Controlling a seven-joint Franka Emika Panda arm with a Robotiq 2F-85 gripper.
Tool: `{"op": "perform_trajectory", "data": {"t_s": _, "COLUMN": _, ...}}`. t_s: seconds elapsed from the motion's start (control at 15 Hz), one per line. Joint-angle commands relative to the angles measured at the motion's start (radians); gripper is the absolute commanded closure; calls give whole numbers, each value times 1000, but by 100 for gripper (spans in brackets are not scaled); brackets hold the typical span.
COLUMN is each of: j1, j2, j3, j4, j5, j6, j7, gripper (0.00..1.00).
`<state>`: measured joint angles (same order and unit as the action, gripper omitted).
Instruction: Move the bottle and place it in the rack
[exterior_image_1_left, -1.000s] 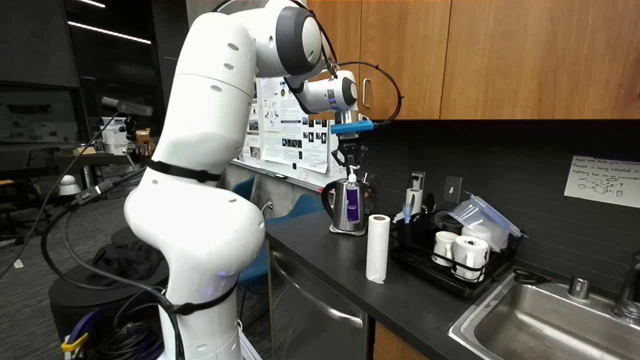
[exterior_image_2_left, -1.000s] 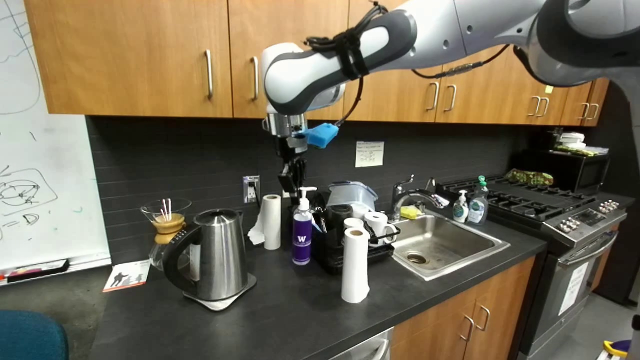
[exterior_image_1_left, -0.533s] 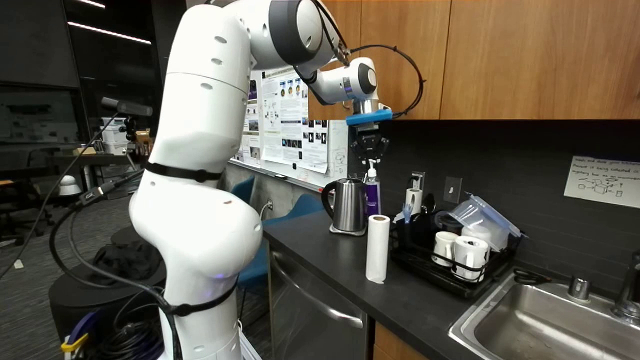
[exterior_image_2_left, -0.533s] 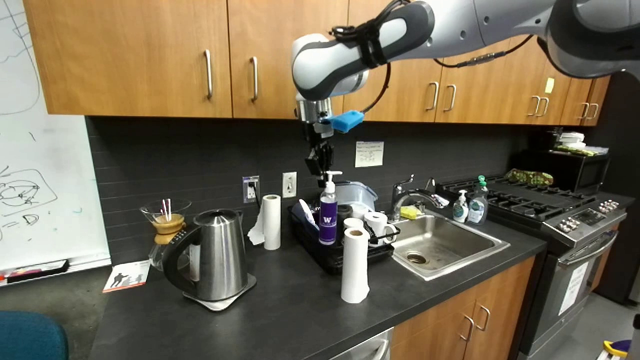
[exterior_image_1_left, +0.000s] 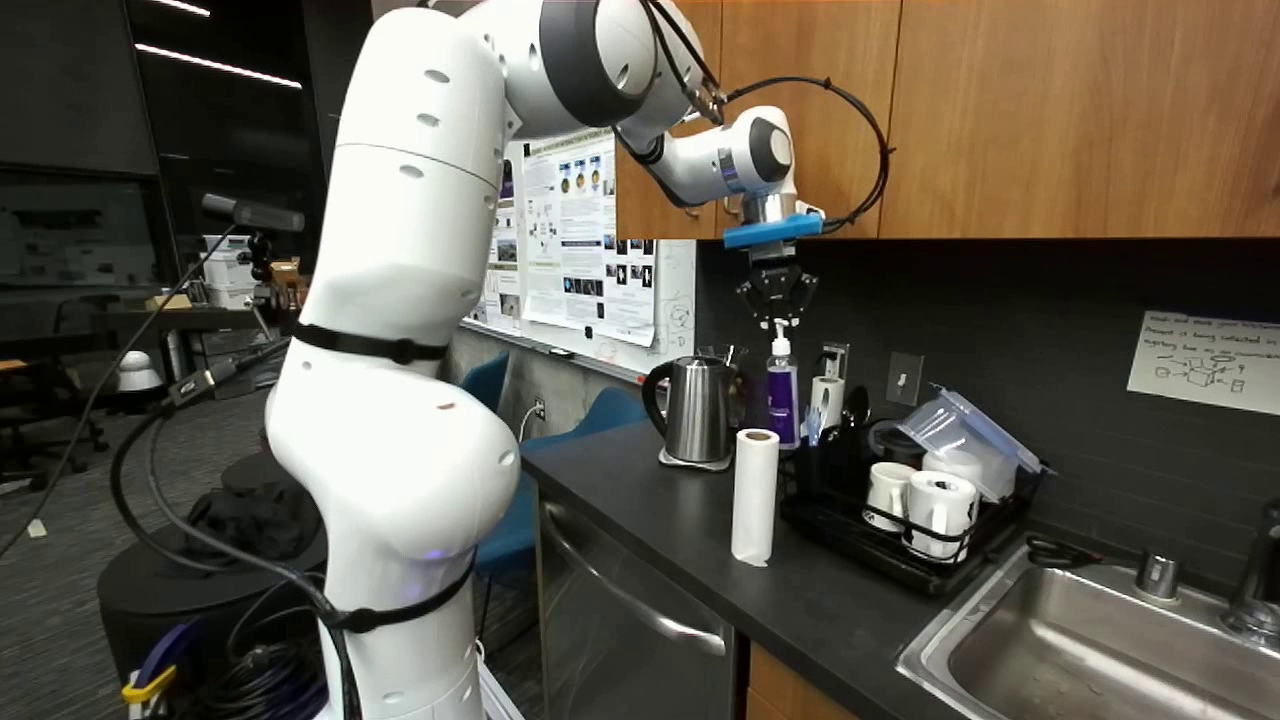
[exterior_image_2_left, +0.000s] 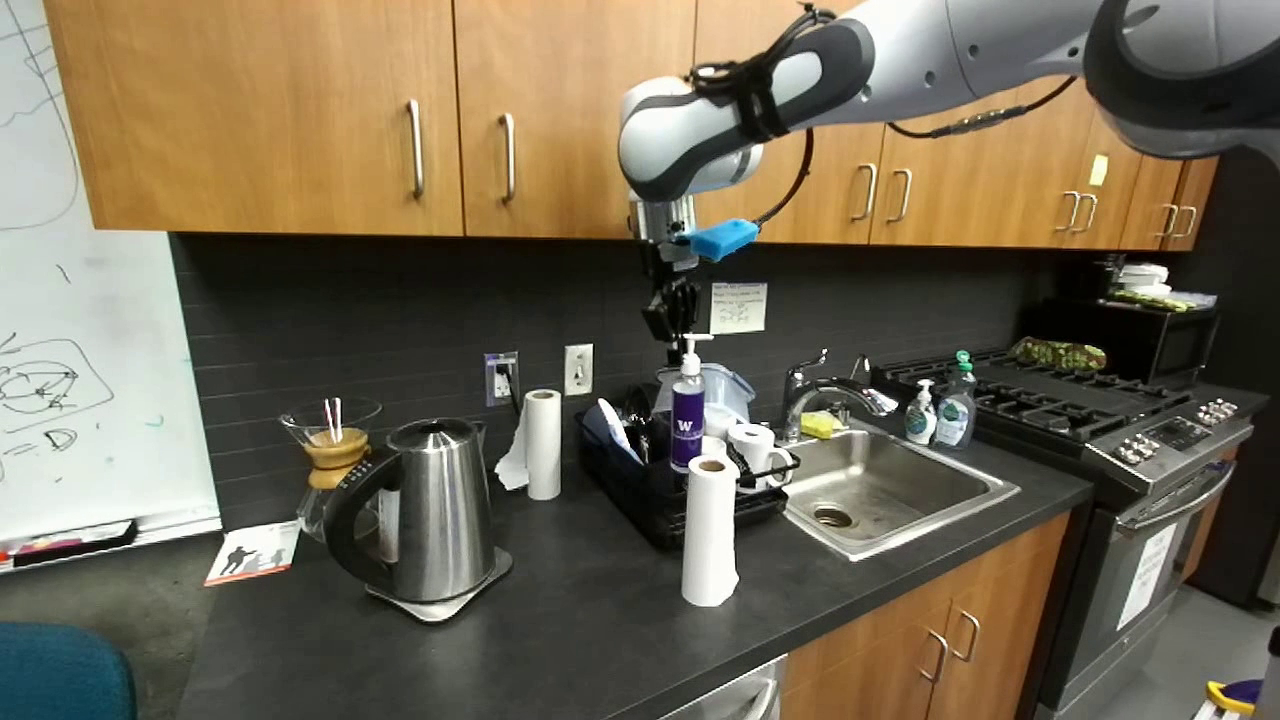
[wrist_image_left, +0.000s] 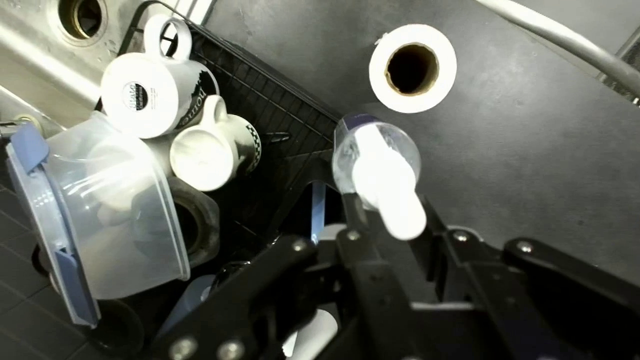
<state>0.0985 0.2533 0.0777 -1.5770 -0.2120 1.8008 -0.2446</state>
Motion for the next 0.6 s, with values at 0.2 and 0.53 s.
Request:
{"op": "perform_trajectory", "data": {"t_s": 0.2, "j1": 1, "j2": 83, "j3": 0, "j4": 70, "j5": 1, "j6": -18, "j7": 12, "gripper": 94}}
{"op": "perform_trajectory", "data": {"t_s": 0.53, "j1": 10, "j2": 136, "j3": 4, "j4": 89, "j5": -8, "j6": -13, "j7": 8, "gripper": 94}}
